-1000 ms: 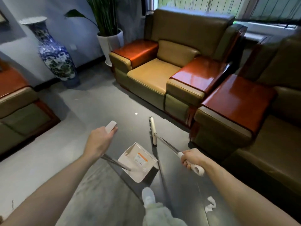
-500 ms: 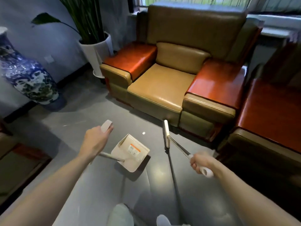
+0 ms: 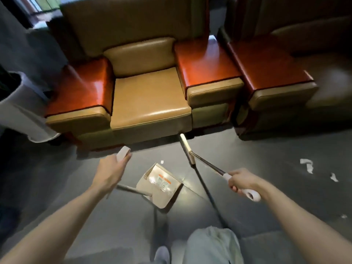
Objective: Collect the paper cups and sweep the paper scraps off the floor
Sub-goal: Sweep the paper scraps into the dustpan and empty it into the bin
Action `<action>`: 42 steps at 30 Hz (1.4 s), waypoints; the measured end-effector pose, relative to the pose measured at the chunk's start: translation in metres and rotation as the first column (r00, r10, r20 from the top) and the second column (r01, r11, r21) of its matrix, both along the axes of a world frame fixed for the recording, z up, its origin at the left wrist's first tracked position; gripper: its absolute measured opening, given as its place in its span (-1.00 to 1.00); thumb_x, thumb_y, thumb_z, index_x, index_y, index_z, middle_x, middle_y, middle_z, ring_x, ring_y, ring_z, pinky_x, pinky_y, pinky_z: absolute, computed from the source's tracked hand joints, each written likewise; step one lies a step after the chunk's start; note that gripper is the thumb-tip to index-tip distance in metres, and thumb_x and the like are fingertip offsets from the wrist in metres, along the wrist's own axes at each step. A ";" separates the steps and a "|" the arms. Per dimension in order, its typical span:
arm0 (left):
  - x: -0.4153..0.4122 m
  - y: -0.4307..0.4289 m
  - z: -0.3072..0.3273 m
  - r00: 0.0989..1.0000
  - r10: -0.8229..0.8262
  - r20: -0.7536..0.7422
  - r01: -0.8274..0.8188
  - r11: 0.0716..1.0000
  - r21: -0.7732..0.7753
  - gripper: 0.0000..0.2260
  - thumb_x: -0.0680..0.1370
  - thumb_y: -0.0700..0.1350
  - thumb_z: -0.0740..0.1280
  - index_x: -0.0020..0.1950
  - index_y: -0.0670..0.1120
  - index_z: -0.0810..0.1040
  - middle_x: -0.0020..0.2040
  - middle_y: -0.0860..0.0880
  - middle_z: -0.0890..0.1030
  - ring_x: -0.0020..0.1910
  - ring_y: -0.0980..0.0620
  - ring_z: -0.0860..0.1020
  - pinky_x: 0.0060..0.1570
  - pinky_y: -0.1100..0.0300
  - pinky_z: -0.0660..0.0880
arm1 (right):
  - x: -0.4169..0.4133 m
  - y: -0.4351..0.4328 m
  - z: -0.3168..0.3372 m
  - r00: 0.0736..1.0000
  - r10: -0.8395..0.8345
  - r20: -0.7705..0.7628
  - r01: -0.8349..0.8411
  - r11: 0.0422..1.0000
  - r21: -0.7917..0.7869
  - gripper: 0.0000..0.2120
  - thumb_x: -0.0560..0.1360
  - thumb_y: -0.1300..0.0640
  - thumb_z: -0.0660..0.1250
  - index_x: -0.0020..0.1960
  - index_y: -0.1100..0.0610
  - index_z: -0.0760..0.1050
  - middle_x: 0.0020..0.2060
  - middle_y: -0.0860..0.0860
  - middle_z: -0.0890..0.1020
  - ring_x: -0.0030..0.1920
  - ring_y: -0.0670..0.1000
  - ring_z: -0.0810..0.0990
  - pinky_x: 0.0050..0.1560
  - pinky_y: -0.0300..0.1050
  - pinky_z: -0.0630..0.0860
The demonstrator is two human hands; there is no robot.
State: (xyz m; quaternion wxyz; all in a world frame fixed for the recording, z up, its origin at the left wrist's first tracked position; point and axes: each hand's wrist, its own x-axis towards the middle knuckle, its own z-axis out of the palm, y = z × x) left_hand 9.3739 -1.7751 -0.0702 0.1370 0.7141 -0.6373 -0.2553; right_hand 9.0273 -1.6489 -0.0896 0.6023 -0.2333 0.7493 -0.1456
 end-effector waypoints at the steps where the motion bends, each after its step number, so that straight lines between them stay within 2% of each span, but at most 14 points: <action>1: 0.008 -0.005 0.002 0.999 -0.029 -0.017 0.029 1.000 0.008 -0.56 0.55 0.20 0.22 -0.22 -0.17 0.51 -0.34 -0.16 0.56 -0.37 -0.12 0.52 -0.31 0.00 0.49 | 0.011 0.007 0.005 0.999 -0.034 -0.007 0.034 0.999 -0.003 -0.65 0.50 0.45 0.11 0.23 0.31 0.47 -0.44 0.08 0.38 -0.70 -0.15 0.30 -0.66 -0.40 0.26; 4: 0.026 -0.025 0.006 0.994 -0.091 -0.064 0.092 0.996 0.010 -0.59 0.56 0.17 0.24 -0.17 -0.19 0.53 -0.33 -0.16 0.54 -0.38 -0.08 0.47 -0.30 -0.01 0.47 | 0.032 0.021 0.018 0.994 -0.100 -0.052 0.100 0.995 -0.003 -0.66 0.50 0.47 0.11 0.24 0.39 0.46 -0.43 0.09 0.38 -0.70 -0.15 0.30 -0.66 -0.40 0.25; 8: 0.045 -0.046 0.003 0.987 -0.156 -0.041 0.155 0.988 -0.012 -0.59 0.56 0.18 0.23 -0.19 -0.18 0.52 -0.34 -0.15 0.55 -0.39 -0.07 0.48 -0.35 0.06 0.43 | 0.038 0.032 0.023 0.983 -0.135 -0.125 0.138 0.990 0.017 -0.66 0.48 0.46 0.13 0.23 0.41 0.47 -0.43 0.11 0.40 -0.58 -0.07 0.33 -0.65 -0.37 0.26; 13: 0.066 -0.075 -0.005 0.979 -0.205 -0.004 0.205 0.978 -0.027 -0.58 0.55 0.19 0.23 -0.21 -0.16 0.51 -0.37 -0.11 0.54 -0.41 -0.07 0.51 -0.47 0.16 0.35 | 0.042 0.043 0.023 0.954 -0.225 -0.198 0.238 0.970 0.041 -0.65 0.48 0.43 0.16 0.24 0.42 0.45 -0.44 0.11 0.41 -0.61 -0.05 0.31 -0.63 -0.35 0.27; 16: 0.075 -0.093 -0.007 0.970 -0.243 0.004 0.243 0.970 -0.018 -0.57 0.55 0.18 0.23 -0.23 -0.17 0.50 -0.39 -0.11 0.53 -0.45 -0.04 0.47 -0.49 0.18 0.30 | 0.058 0.042 0.017 0.935 -0.230 -0.269 0.252 0.967 0.046 -0.72 0.49 0.40 0.14 0.15 0.41 0.49 -0.42 0.12 0.43 -0.61 -0.05 0.33 -0.60 -0.33 0.28; 20: 0.095 -0.119 -0.014 0.958 -0.279 -0.071 0.282 0.958 0.043 -0.62 0.55 0.13 0.27 -0.25 -0.17 0.48 -0.38 -0.12 0.51 -0.44 -0.03 0.44 -0.45 0.17 0.32 | 0.102 0.021 0.002 0.909 -0.186 -0.373 0.233 0.969 0.084 -0.83 0.50 0.32 0.11 -0.09 0.27 0.48 -0.37 0.17 0.51 -0.54 0.02 0.41 -0.50 -0.27 0.35; 23: 0.117 -0.149 -0.020 0.937 -0.326 -0.129 0.337 0.938 0.080 -0.65 0.55 0.09 0.28 -0.21 -0.19 0.51 -0.33 -0.16 0.54 -0.39 -0.07 0.47 -0.43 0.17 0.35 | 0.148 -0.014 -0.016 0.899 -0.141 -0.415 0.209 0.970 0.123 -0.88 0.51 0.26 0.14 -0.08 0.21 0.46 -0.26 0.14 0.54 -0.45 0.02 0.46 -0.49 -0.28 0.36; 27: 0.146 -0.190 -0.021 0.902 -0.404 -0.150 0.424 0.895 0.139 -0.70 0.56 0.07 0.27 -0.14 -0.17 0.53 -0.25 -0.18 0.58 -0.29 -0.10 0.52 -0.37 0.15 0.38 | 0.230 -0.075 -0.037 0.922 -0.102 -0.373 0.173 0.972 0.160 -0.91 0.51 0.31 0.15 -0.08 0.21 0.42 -0.17 0.15 0.58 -0.25 0.06 0.52 -0.36 -0.21 0.40; 28: 0.154 -0.197 -0.021 0.891 -0.431 -0.143 0.450 0.880 0.149 -0.70 0.56 0.07 0.27 -0.13 -0.16 0.53 -0.25 -0.17 0.59 -0.29 -0.08 0.52 -0.37 0.16 0.38 | 0.252 -0.089 -0.040 0.927 -0.096 -0.362 0.167 0.971 0.170 -0.90 0.51 0.32 0.14 -0.11 0.21 0.41 -0.17 0.15 0.59 -0.24 0.06 0.52 -0.38 -0.21 0.39; 31: 0.172 -0.214 -0.024 0.861 -0.498 -0.106 0.509 0.844 0.169 -0.70 0.56 0.09 0.27 -0.14 -0.15 0.54 -0.27 -0.13 0.59 -0.34 -0.02 0.51 -0.40 0.22 0.35 | 0.306 -0.122 -0.043 0.942 -0.161 -0.296 0.216 0.962 0.166 -0.82 0.49 0.35 0.11 -0.26 0.20 0.36 -0.35 0.10 0.52 -0.38 0.03 0.49 -0.49 -0.23 0.34; 33: 0.178 -0.224 -0.027 0.848 -0.523 -0.085 0.530 0.830 0.173 -0.68 0.55 0.11 0.27 -0.16 -0.15 0.54 -0.29 -0.11 0.59 -0.33 -0.02 0.53 -0.36 0.23 0.36 | 0.324 -0.135 -0.041 0.938 -0.245 -0.244 0.285 0.948 0.142 -0.83 0.47 0.36 0.09 -0.25 0.23 0.38 -0.42 0.10 0.49 -0.44 0.02 0.46 -0.48 -0.23 0.37; 37: 0.179 -0.247 -0.035 0.832 -0.554 -0.032 0.548 0.813 0.198 -0.65 0.55 0.14 0.26 -0.17 -0.14 0.53 -0.30 -0.10 0.59 -0.32 -0.04 0.56 -0.33 0.23 0.40 | 0.322 -0.147 -0.020 0.911 -0.328 -0.251 0.367 0.922 0.124 -0.85 0.47 0.37 0.13 -0.16 0.27 0.47 -0.31 0.17 0.54 -0.42 0.06 0.46 -0.39 -0.15 0.40; 40: 0.176 -0.263 -0.039 0.804 -0.595 0.008 0.581 0.788 0.203 -0.63 0.55 0.16 0.25 -0.20 -0.13 0.51 -0.31 -0.08 0.58 -0.32 -0.02 0.55 -0.32 0.23 0.41 | 0.317 -0.147 -0.005 0.881 -0.393 -0.263 0.435 0.893 0.120 -0.81 0.45 0.36 0.13 -0.29 0.24 0.45 -0.49 0.12 0.49 -0.60 0.01 0.40 -0.50 -0.25 0.38; 42: 0.173 -0.274 -0.041 0.789 -0.614 0.018 0.600 0.776 0.196 -0.61 0.55 0.16 0.25 -0.25 -0.14 0.50 -0.34 -0.07 0.57 -0.35 -0.01 0.54 -0.34 0.25 0.37 | 0.320 -0.147 -0.002 0.854 -0.442 -0.275 0.486 0.866 0.115 -0.79 0.44 0.37 0.13 -0.33 0.24 0.42 -0.54 0.10 0.45 -0.69 -0.02 0.35 -0.57 -0.33 0.33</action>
